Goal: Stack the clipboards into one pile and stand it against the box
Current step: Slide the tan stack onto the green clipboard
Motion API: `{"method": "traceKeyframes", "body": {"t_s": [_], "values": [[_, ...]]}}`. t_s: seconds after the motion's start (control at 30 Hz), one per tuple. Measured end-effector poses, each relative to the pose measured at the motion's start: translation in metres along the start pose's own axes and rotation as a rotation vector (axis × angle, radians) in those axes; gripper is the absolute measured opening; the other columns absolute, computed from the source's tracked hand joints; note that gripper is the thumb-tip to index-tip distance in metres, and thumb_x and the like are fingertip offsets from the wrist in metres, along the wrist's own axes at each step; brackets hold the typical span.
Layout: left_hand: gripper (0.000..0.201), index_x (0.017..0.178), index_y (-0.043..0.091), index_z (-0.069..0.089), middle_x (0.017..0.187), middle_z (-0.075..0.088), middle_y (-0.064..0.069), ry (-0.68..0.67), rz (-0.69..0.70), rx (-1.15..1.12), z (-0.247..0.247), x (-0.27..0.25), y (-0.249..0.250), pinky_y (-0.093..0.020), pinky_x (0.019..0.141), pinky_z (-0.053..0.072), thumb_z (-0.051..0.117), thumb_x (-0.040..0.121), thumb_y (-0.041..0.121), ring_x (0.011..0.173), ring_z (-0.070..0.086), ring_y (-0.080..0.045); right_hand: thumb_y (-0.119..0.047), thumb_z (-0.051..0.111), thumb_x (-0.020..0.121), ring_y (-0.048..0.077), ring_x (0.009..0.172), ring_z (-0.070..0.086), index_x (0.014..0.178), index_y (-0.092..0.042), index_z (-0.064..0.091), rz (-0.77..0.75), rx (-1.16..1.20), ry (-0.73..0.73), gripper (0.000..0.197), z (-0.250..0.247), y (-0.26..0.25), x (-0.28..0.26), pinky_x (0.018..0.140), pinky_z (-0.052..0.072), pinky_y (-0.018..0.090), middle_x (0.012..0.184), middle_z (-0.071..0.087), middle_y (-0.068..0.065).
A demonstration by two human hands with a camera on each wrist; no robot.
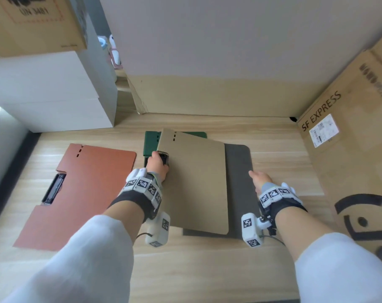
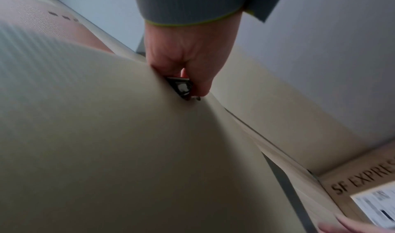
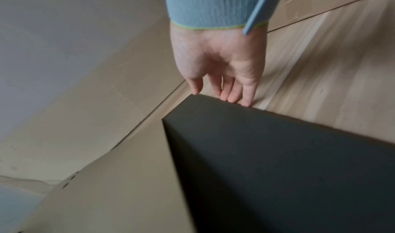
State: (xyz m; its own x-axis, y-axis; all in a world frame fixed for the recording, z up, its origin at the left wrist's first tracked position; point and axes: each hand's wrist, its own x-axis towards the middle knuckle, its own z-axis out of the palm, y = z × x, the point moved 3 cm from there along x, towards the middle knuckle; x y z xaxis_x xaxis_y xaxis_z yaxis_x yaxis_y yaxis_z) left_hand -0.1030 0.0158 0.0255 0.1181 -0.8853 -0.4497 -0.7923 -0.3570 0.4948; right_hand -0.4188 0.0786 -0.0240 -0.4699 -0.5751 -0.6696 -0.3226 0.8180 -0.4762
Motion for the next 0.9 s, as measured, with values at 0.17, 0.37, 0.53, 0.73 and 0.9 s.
{"method": "traceKeyframes", "body": {"t_s": [0.17, 0.37, 0.53, 0.73, 0.9], "values": [[0.049, 0.135, -0.002, 0.031, 0.138, 0.042, -0.023, -0.02, -0.046, -0.006, 0.043, -0.012, 0.03, -0.043, 0.1, 0.041, 0.05, 0.091, 0.006, 0.124, 0.048, -0.04, -0.036, 0.034, 0.096, 0.034, 0.124, 0.048, 0.141, -0.005, 0.038, 0.019, -0.029, -0.029, 0.055, -0.007, 0.002, -0.015, 0.106, 0.038, 0.04, 0.136, 0.05, 0.016], [0.05, 0.137, -0.002, 0.031, 0.143, 0.035, -0.02, -0.103, -0.078, 0.104, 0.071, -0.017, 0.046, -0.039, 0.104, 0.04, 0.051, 0.092, 0.009, 0.127, 0.046, -0.037, -0.031, 0.034, 0.096, 0.024, 0.093, 0.047, 0.137, -0.007, 0.046, -0.016, -0.068, -0.028, 0.049, -0.008, 0.01, -0.012, 0.086, 0.04, 0.034, 0.108, 0.054, 0.015], [0.051, 0.137, 0.001, 0.033, 0.141, 0.036, -0.019, -0.135, -0.065, 0.147, 0.084, -0.022, 0.051, -0.043, 0.104, 0.044, 0.052, 0.091, 0.012, 0.123, 0.05, -0.038, -0.032, 0.034, 0.097, 0.032, 0.105, 0.059, 0.139, -0.01, 0.043, -0.003, 0.037, -0.034, 0.049, -0.008, 0.01, -0.012, 0.092, 0.046, 0.036, 0.12, 0.06, 0.013], [0.048, 0.134, 0.007, 0.035, 0.136, 0.039, -0.016, -0.126, -0.068, 0.196, 0.087, -0.024, 0.053, -0.049, 0.098, 0.047, 0.051, 0.09, 0.015, 0.117, 0.054, -0.039, -0.029, 0.035, 0.097, 0.038, 0.122, 0.051, 0.136, -0.006, 0.047, -0.003, 0.044, -0.017, 0.046, -0.011, 0.012, -0.01, 0.106, 0.04, 0.043, 0.136, 0.053, 0.017], [0.045, 0.132, 0.002, 0.036, 0.135, 0.038, -0.017, -0.138, -0.04, 0.183, 0.089, -0.026, 0.055, -0.045, 0.099, 0.045, 0.052, 0.091, 0.015, 0.118, 0.053, -0.04, -0.031, 0.038, 0.096, 0.036, 0.122, 0.052, 0.138, -0.013, 0.046, 0.002, 0.07, 0.003, 0.046, -0.012, 0.013, -0.006, 0.106, 0.041, 0.042, 0.138, 0.053, 0.014]]}}
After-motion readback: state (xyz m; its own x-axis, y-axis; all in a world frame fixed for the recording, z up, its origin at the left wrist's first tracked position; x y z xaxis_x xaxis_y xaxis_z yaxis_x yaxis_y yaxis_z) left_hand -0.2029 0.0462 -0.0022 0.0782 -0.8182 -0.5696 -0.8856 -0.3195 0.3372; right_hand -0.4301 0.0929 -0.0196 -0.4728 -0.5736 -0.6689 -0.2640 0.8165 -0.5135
